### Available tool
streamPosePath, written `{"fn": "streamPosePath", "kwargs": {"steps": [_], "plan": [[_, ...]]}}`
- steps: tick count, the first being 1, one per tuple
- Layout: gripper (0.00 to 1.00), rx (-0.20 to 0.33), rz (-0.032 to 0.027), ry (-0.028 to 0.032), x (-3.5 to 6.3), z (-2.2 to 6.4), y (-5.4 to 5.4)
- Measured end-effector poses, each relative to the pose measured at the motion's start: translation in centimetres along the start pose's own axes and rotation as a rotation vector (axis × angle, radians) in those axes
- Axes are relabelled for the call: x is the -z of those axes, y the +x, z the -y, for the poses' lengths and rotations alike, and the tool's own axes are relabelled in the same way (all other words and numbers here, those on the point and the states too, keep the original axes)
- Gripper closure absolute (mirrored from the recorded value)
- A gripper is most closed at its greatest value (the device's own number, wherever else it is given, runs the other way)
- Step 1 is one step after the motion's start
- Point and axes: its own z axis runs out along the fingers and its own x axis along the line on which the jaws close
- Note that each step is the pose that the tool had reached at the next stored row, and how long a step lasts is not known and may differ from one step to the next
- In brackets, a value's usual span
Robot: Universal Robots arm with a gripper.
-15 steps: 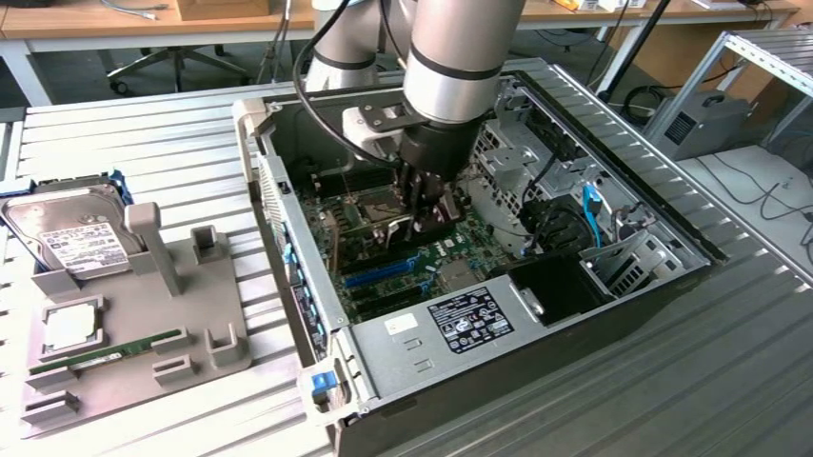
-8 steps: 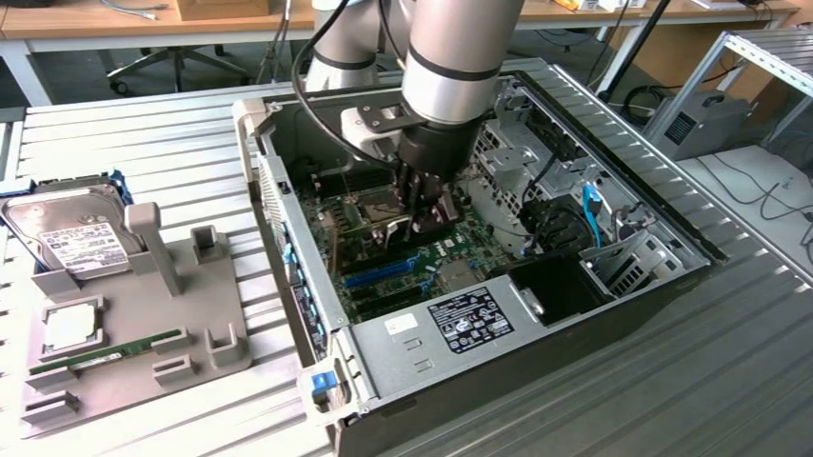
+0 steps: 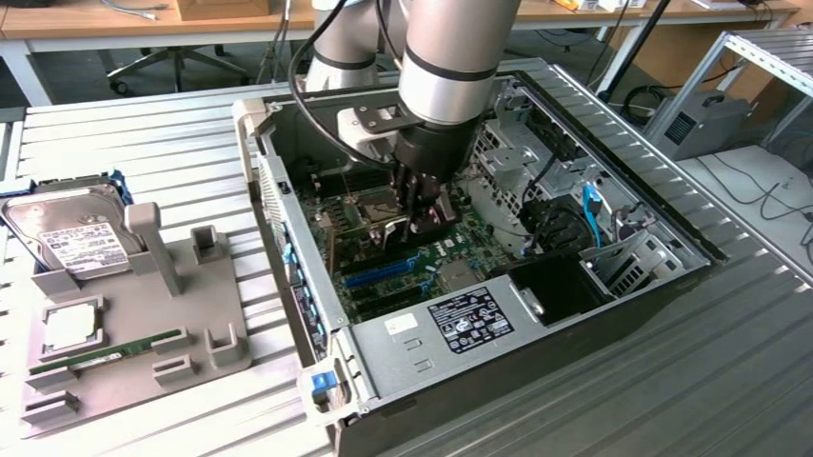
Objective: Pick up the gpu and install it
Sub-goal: 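Insert the gpu into the slot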
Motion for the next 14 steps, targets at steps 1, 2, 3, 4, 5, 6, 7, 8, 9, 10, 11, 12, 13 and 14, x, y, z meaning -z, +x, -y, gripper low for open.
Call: {"fn": "streamPosePath", "kwargs": {"steps": [1,2,3,4,5,6,7,8,9,10,11,12,13,14], "plan": [[0.73,0.0,0.0,0.0,0.0,0.0,0.0],[0.73,0.0,0.0,0.0,0.0,0.0,0.0],[0.73,0.0,0.0,0.0,0.0,0.0,0.0],[0.73,0.0,0.0,0.0,0.0,0.0,0.0],[0.73,0.0,0.0,0.0,0.0,0.0,0.0],[0.73,0.0,0.0,0.0,0.0,0.0,0.0],[0.73,0.0,0.0,0.0,0.0,0.0,0.0],[0.73,0.0,0.0,0.0,0.0,-0.01,0.0],[0.73,0.0,0.0,0.0,0.0,-0.05,0.04],[0.73,0.0,0.0,0.0,0.0,-0.12,0.21],[0.73,0.0,0.0,0.0,0.0,-0.13,0.32],[0.73,0.0,0.0,0.0,0.01,-0.15,0.5],[0.73,0.0,0.0,0.0,0.01,-0.16,0.65],[0.73,0.0,0.0,0.0001,0.01,-0.43,0.65]]}}
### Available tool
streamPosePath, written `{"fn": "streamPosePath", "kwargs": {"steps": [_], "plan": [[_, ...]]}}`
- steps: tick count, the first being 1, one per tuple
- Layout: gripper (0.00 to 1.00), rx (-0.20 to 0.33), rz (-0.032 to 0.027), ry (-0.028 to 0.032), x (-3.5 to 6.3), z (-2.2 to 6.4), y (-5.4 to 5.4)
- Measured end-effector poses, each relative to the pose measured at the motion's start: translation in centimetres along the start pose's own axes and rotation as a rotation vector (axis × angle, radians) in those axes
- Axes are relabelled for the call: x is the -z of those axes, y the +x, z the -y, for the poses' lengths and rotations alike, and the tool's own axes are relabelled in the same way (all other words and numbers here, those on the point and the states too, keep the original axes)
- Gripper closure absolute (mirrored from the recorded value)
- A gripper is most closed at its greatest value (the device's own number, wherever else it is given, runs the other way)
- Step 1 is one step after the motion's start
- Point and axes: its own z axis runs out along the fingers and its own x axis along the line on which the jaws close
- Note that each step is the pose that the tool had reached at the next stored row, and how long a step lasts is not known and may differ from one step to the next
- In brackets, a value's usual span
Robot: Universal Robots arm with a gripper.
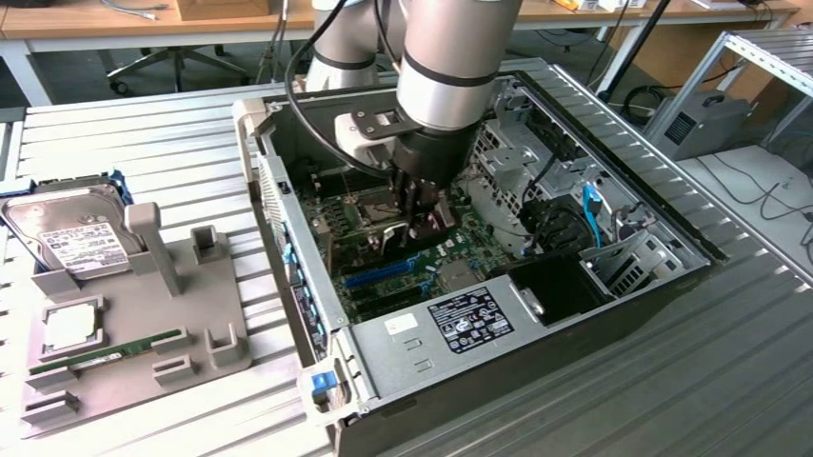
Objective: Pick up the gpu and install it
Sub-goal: 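Insert the gpu into the slot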
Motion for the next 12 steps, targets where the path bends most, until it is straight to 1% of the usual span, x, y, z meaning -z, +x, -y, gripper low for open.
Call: {"fn": "streamPosePath", "kwargs": {"steps": [2,4,6,8,12], "plan": [[0.73,0.0,0.0,0.0,0.0,-0.29,-0.01],[0.73,0.0,0.0,0.0,0.0,-0.39,-0.02],[0.73,0.0,0.0,0.0,0.0,-0.42,-0.04],[0.73,0.0,-0.0017,0.0,0.0,-0.43,-0.06],[0.73,-0.007,-0.0019,0.0001,-0.01,-0.44,-0.1]]}}
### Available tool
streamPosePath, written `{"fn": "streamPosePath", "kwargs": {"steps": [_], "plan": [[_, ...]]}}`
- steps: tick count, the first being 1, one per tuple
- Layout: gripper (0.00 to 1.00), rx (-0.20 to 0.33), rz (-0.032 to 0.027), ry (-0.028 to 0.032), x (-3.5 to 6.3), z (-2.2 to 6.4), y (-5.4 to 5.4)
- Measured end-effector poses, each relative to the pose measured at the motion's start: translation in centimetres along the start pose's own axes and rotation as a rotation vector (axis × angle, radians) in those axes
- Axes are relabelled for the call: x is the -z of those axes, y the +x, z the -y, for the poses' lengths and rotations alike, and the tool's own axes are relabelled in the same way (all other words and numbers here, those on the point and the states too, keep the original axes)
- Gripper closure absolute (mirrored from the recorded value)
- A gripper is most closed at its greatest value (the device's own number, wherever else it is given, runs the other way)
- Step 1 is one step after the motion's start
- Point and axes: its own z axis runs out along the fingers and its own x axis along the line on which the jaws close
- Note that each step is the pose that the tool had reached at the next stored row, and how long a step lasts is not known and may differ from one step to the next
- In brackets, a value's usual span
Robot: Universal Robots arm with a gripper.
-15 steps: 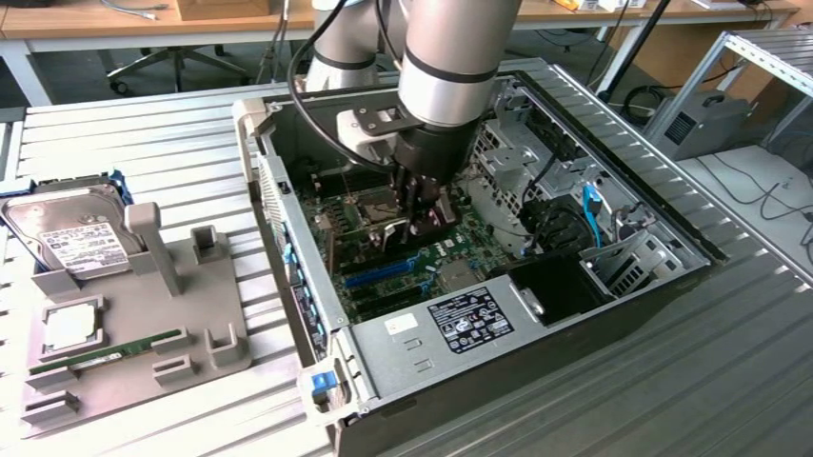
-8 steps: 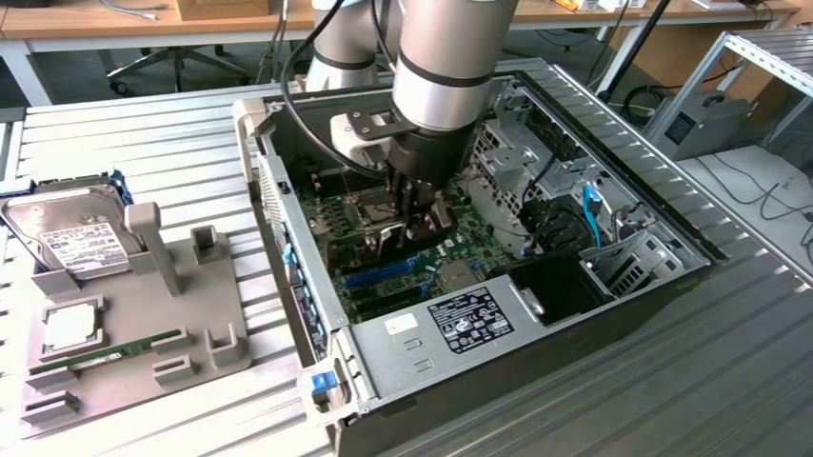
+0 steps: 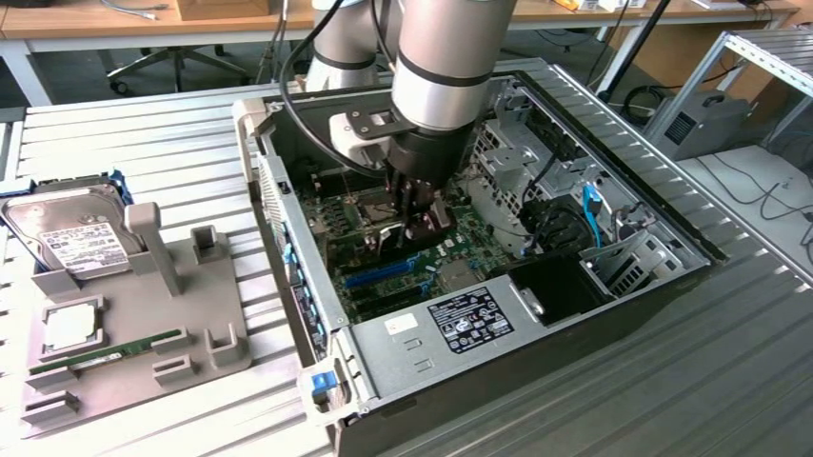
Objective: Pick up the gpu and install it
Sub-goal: 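Insert the gpu into the slot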
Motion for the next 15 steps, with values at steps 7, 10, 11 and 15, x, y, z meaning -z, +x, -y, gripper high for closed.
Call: {"fn": "streamPosePath", "kwargs": {"steps": [7,10,11,15], "plan": [[0.73,-0.006,-0.002,0.0001,-0.02,-0.01,0.0],[0.73,-0.007,-0.0028,0.0001,-0.04,-0.04,0.0],[0.73,-0.008,-0.003,0.0002,-0.05,-0.06,0.0],[0.73,-0.011,-0.0047,0.0003,-0.11,-0.16,0.0]]}}
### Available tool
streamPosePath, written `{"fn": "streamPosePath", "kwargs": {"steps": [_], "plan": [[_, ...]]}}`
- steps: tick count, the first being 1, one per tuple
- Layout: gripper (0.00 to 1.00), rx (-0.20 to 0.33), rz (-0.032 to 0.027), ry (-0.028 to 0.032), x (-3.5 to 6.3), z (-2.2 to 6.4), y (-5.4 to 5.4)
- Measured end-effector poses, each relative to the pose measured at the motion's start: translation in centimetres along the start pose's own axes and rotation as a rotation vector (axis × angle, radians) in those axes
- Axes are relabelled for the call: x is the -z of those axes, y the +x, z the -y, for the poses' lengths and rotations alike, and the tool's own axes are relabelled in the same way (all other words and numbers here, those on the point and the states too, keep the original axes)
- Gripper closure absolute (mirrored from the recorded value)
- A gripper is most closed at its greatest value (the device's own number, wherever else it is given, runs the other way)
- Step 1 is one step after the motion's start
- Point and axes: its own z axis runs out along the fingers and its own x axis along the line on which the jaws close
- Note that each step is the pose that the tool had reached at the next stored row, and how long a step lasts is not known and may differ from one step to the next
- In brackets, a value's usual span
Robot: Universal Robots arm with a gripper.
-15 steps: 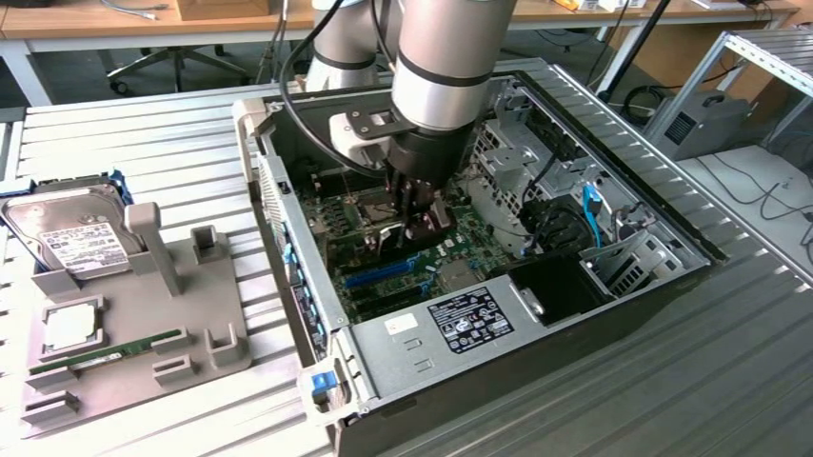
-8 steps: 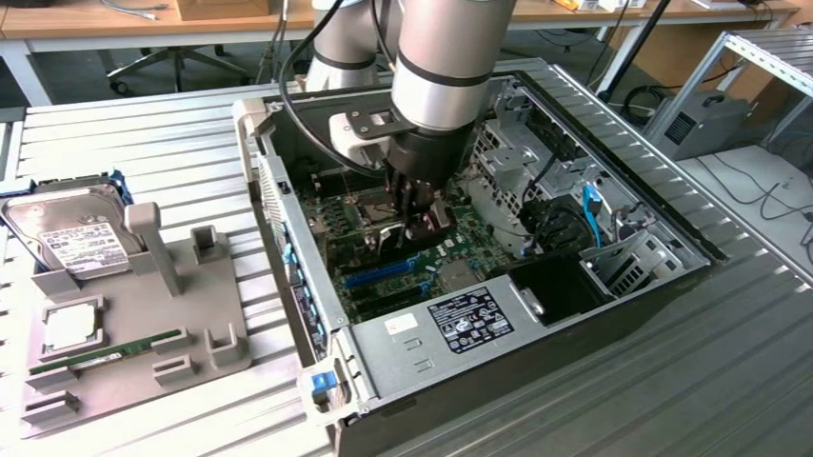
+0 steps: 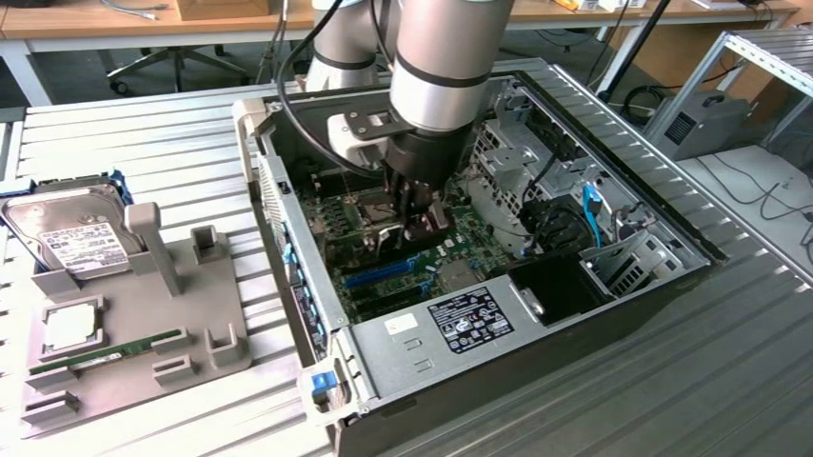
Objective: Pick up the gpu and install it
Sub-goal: 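Insert the gpu into the slot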
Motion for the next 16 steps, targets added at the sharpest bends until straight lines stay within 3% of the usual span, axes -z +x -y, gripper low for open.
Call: {"fn": "streamPosePath", "kwargs": {"steps": [16], "plan": [[0.73,-0.02,-0.0061,0.0004,-0.44,-0.34,0.01]]}}
